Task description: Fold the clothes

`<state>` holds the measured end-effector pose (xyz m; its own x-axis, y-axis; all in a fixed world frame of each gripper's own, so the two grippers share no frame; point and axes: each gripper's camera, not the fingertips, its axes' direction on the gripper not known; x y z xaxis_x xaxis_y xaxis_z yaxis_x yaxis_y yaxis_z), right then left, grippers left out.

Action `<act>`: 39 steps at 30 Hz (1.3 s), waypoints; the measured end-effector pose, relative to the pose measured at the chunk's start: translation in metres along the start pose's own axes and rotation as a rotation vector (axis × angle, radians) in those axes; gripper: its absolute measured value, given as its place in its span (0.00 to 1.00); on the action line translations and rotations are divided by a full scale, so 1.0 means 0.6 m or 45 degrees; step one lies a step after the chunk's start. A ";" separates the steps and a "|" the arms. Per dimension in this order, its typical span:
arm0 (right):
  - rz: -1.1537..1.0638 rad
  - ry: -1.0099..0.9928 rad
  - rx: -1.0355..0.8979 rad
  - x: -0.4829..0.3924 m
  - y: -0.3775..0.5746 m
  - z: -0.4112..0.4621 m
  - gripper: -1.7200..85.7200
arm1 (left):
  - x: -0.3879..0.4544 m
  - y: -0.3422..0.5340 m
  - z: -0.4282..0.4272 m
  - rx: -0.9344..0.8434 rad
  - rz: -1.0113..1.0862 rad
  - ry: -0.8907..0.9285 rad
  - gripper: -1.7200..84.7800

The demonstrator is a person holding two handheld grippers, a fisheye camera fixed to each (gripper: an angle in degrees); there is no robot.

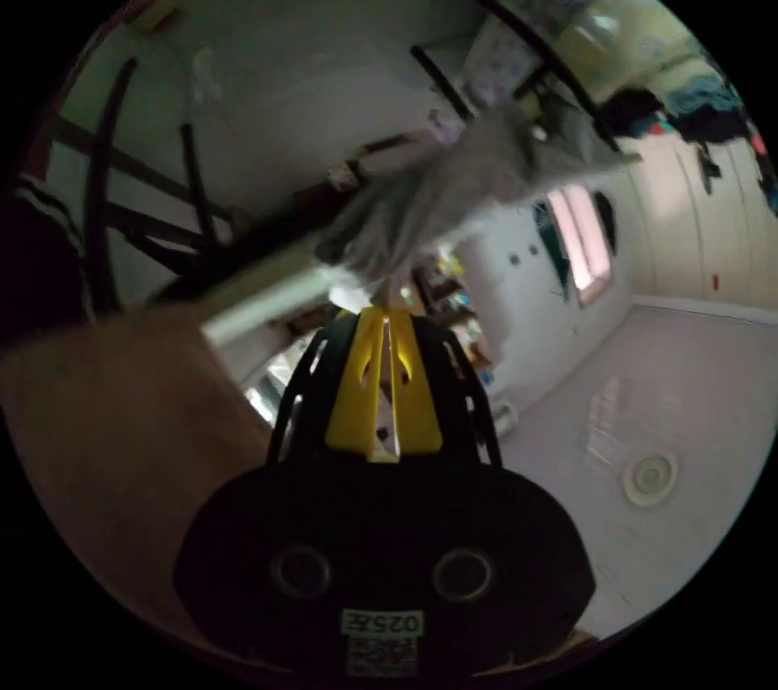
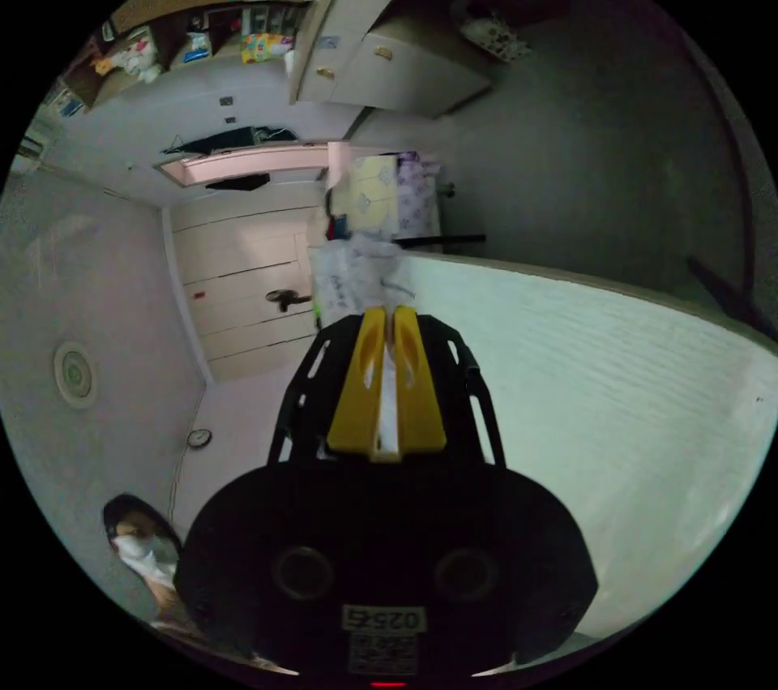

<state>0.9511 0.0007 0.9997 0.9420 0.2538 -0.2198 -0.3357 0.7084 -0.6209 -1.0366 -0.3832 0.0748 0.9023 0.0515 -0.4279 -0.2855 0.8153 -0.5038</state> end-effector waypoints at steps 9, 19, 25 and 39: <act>-0.143 0.115 -0.114 -0.076 0.053 0.012 0.01 | 0.039 0.116 -0.024 -0.047 0.141 -0.072 0.01; -0.524 -0.126 -0.229 -0.285 0.096 0.064 0.01 | 0.223 0.264 0.021 -0.130 0.808 -0.036 0.01; -0.789 -0.263 -0.220 -0.504 0.133 0.091 0.01 | 0.424 0.391 0.110 -0.284 1.147 0.034 0.01; -1.241 -0.814 0.295 -0.595 0.571 -0.190 0.01 | 0.615 0.729 0.230 -0.700 1.718 -0.156 0.01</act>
<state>0.5002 0.0778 0.7798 0.6509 -0.2220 0.7259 0.4677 0.8705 -0.1532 -0.7836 0.0718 -0.1999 -0.1313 0.6525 -0.7464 -0.9781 -0.2079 -0.0096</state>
